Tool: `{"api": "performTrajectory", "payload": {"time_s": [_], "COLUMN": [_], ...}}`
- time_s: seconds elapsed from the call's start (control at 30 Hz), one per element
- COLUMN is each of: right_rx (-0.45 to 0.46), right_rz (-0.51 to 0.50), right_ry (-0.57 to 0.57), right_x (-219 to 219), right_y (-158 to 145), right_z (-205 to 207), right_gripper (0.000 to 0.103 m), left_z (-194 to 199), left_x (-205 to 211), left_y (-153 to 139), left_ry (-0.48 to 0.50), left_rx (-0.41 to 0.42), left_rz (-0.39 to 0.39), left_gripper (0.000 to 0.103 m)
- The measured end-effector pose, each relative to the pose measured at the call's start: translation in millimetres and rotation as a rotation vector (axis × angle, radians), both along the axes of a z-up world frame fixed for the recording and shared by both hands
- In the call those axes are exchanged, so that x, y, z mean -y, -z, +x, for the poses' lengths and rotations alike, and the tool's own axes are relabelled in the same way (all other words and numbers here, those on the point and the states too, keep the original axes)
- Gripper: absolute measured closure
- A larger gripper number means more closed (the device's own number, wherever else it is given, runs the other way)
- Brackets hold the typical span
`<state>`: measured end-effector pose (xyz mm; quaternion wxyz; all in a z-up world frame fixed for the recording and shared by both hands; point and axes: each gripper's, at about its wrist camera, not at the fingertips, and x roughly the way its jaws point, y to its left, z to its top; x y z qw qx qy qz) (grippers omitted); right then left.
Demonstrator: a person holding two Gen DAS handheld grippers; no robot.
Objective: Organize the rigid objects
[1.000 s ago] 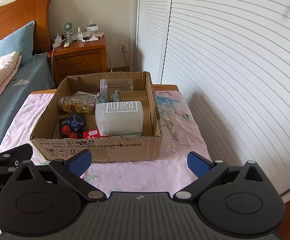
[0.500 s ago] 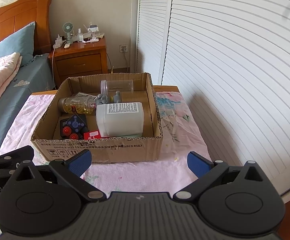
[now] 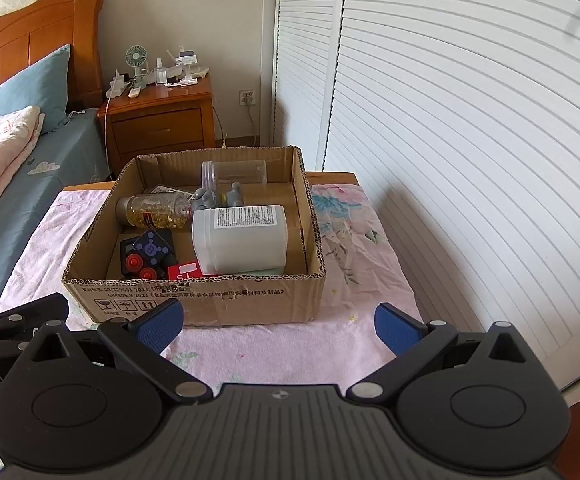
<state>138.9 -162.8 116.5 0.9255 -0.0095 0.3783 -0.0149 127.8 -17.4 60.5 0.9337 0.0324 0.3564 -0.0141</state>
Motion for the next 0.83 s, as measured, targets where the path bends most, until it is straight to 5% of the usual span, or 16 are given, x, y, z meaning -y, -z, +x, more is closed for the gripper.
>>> {"api": "performTrajectory", "payload": {"time_s": [0.83], "right_rx": [0.003], "right_rz": [-0.001], "right_ry": [-0.001], "right_x": [-0.4], "right_y": [-3.5], "right_z": [-0.4], "right_gripper": [0.0], "left_z": [-0.1], "left_x": [-1.0], "left_y": [-1.6], "left_ry": [0.0], "left_rx": [-0.005], "left_rz": [-0.005], "left_gripper": [0.001]}}
